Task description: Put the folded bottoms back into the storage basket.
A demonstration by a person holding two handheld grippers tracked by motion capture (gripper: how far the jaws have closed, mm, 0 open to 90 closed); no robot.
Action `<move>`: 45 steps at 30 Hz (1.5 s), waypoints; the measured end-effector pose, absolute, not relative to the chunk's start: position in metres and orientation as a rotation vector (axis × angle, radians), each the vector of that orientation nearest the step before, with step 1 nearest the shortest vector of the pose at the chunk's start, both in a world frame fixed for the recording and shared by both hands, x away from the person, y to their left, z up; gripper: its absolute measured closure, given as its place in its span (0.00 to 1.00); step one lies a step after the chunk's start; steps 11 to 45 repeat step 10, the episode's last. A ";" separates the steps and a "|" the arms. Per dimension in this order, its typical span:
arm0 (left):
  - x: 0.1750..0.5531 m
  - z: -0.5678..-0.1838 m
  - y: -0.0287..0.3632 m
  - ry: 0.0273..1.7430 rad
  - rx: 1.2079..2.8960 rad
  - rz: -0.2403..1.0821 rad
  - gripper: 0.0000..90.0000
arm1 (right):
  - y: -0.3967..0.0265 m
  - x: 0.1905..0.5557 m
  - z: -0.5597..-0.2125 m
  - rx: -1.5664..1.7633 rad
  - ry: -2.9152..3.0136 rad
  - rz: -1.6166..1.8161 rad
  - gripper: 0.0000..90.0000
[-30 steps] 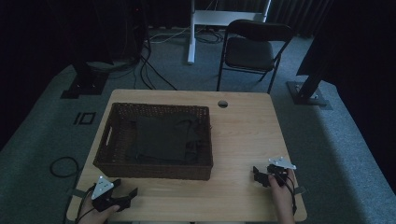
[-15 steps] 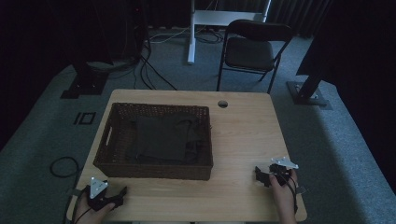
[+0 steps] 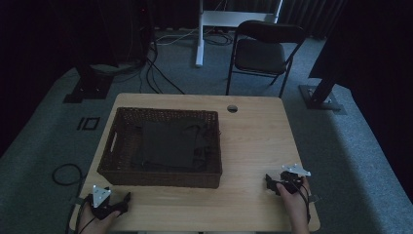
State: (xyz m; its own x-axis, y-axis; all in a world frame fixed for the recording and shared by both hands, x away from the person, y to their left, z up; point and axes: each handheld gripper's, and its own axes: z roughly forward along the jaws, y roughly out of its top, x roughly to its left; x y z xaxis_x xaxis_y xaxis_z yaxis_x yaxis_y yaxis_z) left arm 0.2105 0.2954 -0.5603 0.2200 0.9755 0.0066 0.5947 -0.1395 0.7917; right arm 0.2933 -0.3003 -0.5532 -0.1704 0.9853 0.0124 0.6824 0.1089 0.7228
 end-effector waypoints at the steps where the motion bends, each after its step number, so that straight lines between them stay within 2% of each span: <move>1: 0.210 -0.560 0.295 1.454 1.824 0.722 0.19 | -0.300 0.293 -0.553 1.619 1.912 0.829 0.13; 45: 0.211 -0.560 0.295 1.451 1.828 0.718 0.18 | -0.300 0.293 -0.553 1.619 1.912 0.829 0.13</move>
